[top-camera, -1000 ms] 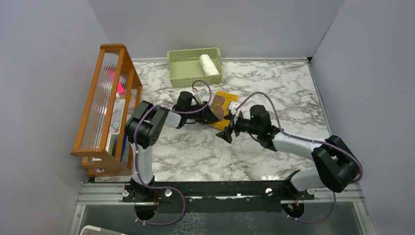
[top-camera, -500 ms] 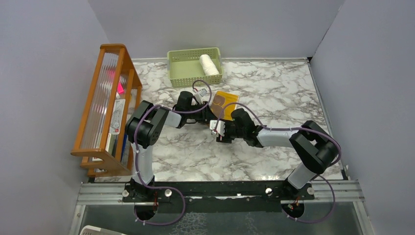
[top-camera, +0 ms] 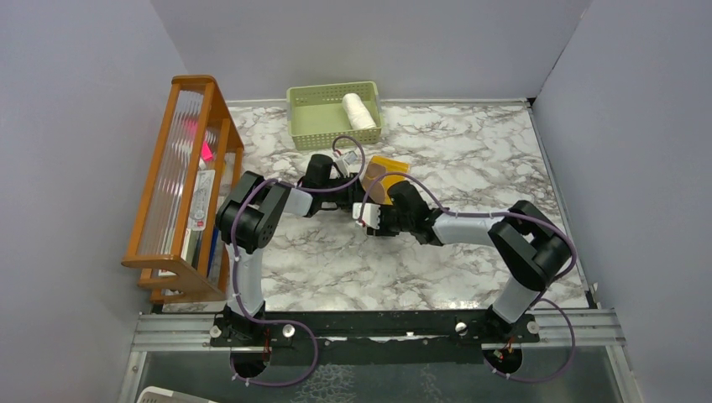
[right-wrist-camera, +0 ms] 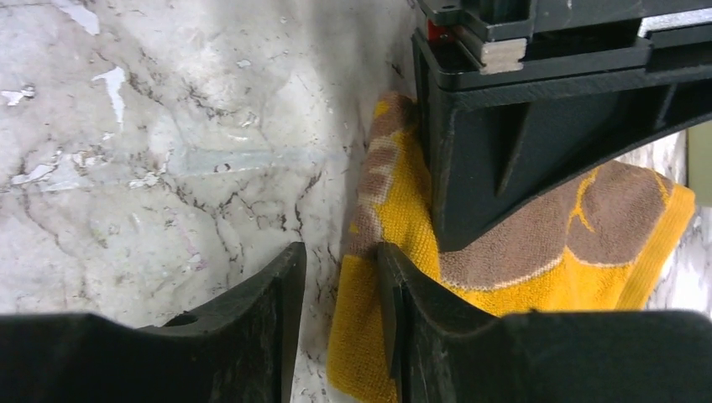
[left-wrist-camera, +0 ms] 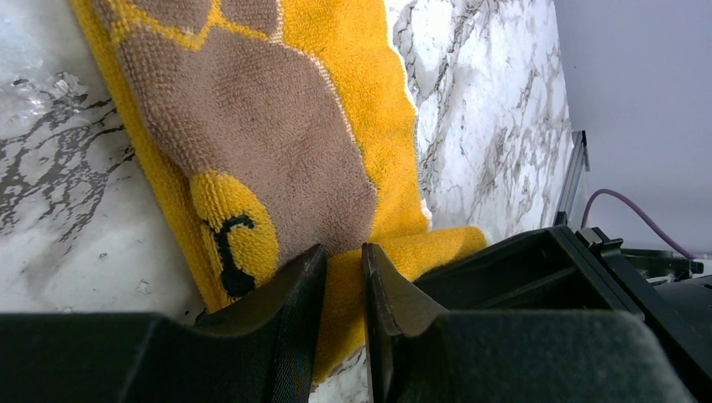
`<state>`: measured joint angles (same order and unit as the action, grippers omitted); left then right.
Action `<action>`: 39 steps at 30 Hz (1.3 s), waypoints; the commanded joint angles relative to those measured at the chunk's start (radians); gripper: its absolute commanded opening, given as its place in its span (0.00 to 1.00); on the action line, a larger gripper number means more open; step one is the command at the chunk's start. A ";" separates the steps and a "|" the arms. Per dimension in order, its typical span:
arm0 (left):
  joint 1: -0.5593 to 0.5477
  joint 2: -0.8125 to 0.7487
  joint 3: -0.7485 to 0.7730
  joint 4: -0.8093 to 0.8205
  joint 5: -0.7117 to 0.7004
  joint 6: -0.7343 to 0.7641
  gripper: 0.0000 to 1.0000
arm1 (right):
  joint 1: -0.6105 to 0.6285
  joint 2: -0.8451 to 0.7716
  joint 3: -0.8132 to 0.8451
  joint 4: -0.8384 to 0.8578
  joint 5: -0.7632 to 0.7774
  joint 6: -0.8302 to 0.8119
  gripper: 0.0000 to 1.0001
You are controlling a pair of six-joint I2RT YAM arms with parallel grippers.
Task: Roll the towels
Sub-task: Roll the towel at the center of the board.
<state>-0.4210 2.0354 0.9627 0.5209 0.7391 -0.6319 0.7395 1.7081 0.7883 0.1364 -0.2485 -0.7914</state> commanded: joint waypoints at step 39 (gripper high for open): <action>0.159 -0.141 0.057 -0.179 0.000 0.010 0.36 | -0.129 0.101 0.198 -0.304 -0.252 0.273 0.01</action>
<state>-0.3786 1.9923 1.0019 0.4114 0.7532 -0.5976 0.6464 1.7828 0.9527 -0.0391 -0.2924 -0.6838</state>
